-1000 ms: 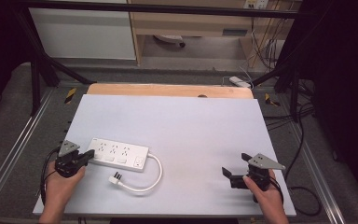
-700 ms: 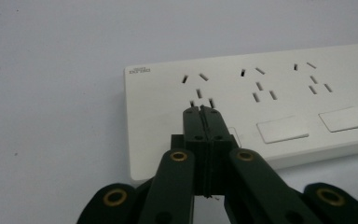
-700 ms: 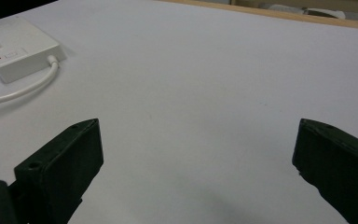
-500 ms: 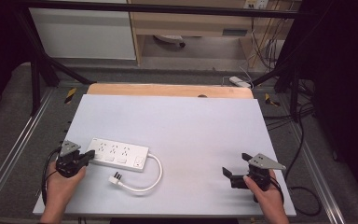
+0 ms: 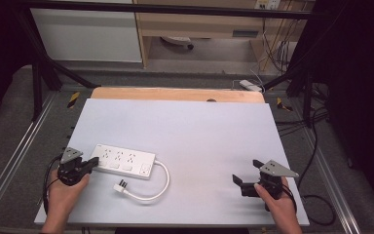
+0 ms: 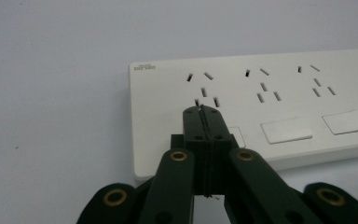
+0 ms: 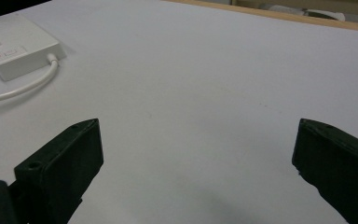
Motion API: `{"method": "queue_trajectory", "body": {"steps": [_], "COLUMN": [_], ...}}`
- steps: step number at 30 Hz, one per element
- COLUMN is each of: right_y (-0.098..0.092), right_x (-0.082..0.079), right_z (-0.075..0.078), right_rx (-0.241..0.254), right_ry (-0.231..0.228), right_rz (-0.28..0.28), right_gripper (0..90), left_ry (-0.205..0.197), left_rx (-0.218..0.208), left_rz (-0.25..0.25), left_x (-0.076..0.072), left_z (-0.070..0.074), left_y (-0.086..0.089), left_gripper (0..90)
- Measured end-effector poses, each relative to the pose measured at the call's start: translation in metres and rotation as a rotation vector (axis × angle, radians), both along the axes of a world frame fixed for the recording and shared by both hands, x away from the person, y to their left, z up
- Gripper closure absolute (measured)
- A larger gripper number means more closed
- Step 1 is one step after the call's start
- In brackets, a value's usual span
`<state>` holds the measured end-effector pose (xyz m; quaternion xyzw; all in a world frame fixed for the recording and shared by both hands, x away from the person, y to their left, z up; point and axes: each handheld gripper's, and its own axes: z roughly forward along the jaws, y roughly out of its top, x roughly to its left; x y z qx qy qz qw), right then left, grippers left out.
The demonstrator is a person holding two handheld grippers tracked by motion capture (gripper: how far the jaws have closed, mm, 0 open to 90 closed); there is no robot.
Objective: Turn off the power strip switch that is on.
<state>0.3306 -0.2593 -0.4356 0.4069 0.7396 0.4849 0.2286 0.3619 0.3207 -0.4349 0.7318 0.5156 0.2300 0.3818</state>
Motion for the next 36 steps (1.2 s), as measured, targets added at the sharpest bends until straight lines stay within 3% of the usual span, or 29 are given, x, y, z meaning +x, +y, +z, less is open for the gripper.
{"method": "queue_trajectory", "body": {"steps": [36], "right_y": [-0.0005], "right_x": [-0.0005], "right_z": [0.0007], "right_rx": [0.001], "right_ry": [-0.002], "right_rz": [0.003], "right_gripper": [2.3], "left_ry": [0.002], "left_rx": [-0.015], "left_rz": [0.001], "left_x": [0.0009], "left_z": [-0.0015], "left_y": [0.0013], "left_gripper": [90.0]}}
